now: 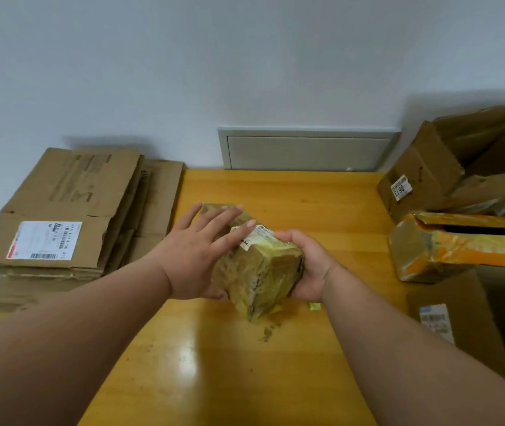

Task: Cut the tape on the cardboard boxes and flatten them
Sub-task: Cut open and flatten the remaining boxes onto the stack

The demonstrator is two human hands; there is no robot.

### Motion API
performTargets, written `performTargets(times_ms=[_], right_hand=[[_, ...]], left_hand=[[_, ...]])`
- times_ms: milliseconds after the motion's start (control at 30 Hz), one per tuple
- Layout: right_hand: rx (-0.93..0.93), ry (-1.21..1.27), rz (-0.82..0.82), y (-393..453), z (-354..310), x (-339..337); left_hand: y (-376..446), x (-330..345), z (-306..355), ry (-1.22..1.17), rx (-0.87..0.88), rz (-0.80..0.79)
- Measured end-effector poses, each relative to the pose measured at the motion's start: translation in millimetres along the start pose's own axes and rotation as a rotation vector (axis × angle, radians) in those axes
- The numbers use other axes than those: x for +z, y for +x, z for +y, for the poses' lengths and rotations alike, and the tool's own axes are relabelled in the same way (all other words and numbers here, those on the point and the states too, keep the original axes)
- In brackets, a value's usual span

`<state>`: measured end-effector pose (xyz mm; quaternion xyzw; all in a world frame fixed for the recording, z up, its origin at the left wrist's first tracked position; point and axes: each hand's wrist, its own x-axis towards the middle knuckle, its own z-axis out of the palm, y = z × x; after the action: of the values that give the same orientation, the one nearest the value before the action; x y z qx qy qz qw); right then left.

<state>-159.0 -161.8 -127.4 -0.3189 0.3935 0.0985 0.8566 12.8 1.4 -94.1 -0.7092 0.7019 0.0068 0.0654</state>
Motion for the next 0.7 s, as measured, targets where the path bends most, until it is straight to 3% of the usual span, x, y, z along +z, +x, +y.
performTargets(times_ms=[233, 367, 533, 600, 700], right_hand=[[-0.001, 0.092, 0.028, 1.7, -1.2, -4.8], [-0.106, -0.036, 0.271, 9.9, -5.3, -12.8], [-0.376, -0.588, 0.818, 13.7, 2.4, -41.3], [-0.305, -0.846, 0.926, 14.0, 15.2, -57.0], [-0.139, -1.145, 0.921, 17.2, 40.7, -72.9]], left_hand=[[12.5, -2.9, -0.9, 0.050, 0.048, -0.024], [15.3, -3.4, 2.6, 0.016, 0.000, -0.001], [23.5, 1.0, 6.3, -0.218, -0.215, -0.032], [29.4, 2.1, 9.3, -0.313, -0.266, -0.081], [38.5, 6.2, 16.2, -0.351, -0.282, -0.137]])
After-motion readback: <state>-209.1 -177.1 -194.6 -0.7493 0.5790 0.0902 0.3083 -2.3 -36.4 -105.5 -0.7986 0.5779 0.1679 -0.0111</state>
